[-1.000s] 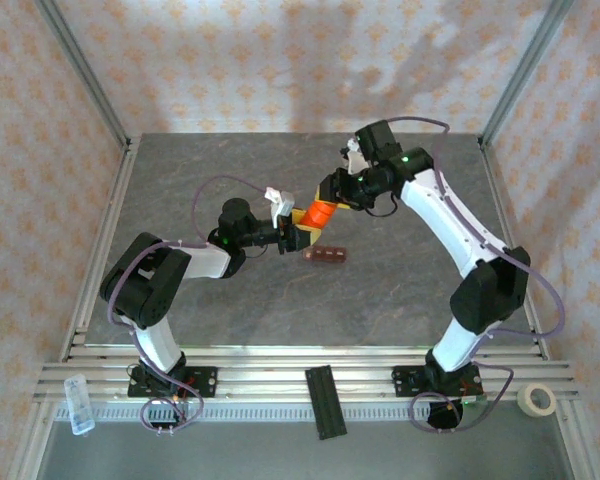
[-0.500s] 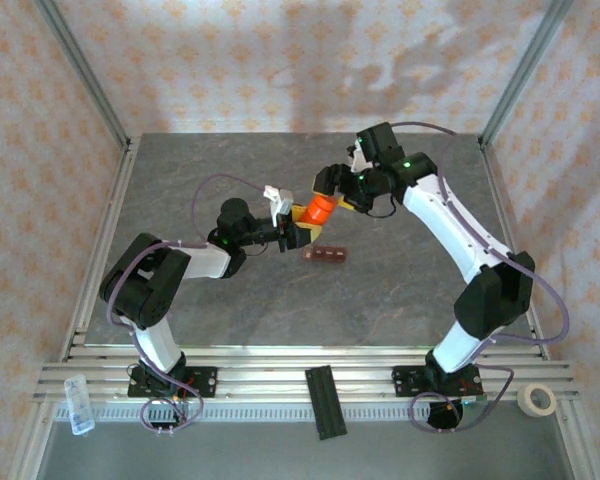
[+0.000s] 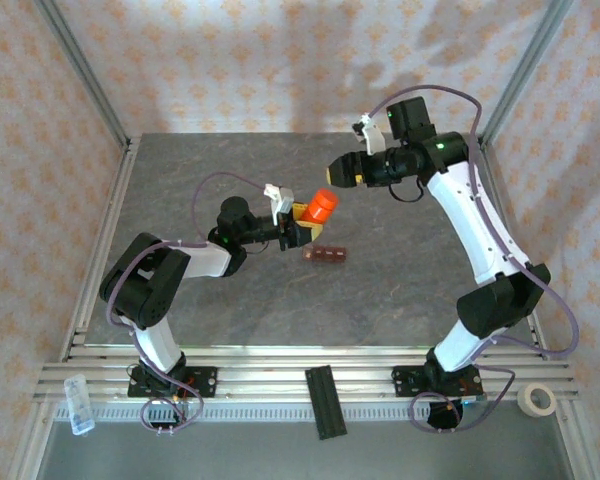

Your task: Sort the pills into containers

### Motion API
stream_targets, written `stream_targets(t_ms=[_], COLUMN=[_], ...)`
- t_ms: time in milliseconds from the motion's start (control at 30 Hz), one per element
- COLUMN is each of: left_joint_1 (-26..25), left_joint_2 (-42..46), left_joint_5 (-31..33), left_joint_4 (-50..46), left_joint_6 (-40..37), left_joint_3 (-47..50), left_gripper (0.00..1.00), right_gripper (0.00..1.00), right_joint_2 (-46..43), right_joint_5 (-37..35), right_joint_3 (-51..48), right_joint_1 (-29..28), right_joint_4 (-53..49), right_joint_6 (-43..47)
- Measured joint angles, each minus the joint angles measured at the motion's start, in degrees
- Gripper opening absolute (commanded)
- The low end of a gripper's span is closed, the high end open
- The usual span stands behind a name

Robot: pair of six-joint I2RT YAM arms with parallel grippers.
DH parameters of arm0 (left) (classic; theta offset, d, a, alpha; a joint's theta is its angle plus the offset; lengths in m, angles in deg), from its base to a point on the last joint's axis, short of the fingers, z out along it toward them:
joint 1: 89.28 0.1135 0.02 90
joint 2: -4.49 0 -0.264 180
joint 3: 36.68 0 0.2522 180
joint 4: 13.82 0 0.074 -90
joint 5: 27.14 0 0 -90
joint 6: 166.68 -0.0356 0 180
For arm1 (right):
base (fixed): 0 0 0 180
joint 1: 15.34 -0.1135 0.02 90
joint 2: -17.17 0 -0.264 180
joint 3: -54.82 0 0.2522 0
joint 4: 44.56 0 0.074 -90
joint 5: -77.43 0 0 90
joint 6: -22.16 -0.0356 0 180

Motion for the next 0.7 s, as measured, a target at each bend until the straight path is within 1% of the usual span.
stream_targets(t_ms=[100, 233, 500, 700], left_joint_1=[0.0, 0.0, 0.0, 0.0], left_joint_2=[0.0, 0.0, 0.0, 0.0], left_joint_5=[-0.5, -0.9, -0.9, -0.9], left_joint_4=[0.0, 0.0, 0.0, 0.0], left_joint_6=[0.0, 0.0, 0.0, 0.0], left_joint_3=[-0.1, -0.1, -0.1, -0.1], left_gripper=[0.00, 0.00, 0.00, 0.00], right_gripper=[0.73, 0.73, 0.72, 0.65], right_joint_2=[1.6, 3.8, 6.3, 6.8], right_joint_5=[0.9, 2.7, 4.2, 4.7], right_joint_3=[1.3, 1.3, 1.3, 1.3], right_joint_1=[0.0, 0.0, -0.1, -0.8], right_joint_4=[-2.9, -5.4, -6.5, -6.6], right_joint_6=[4.6, 7.9, 9.6, 9.8])
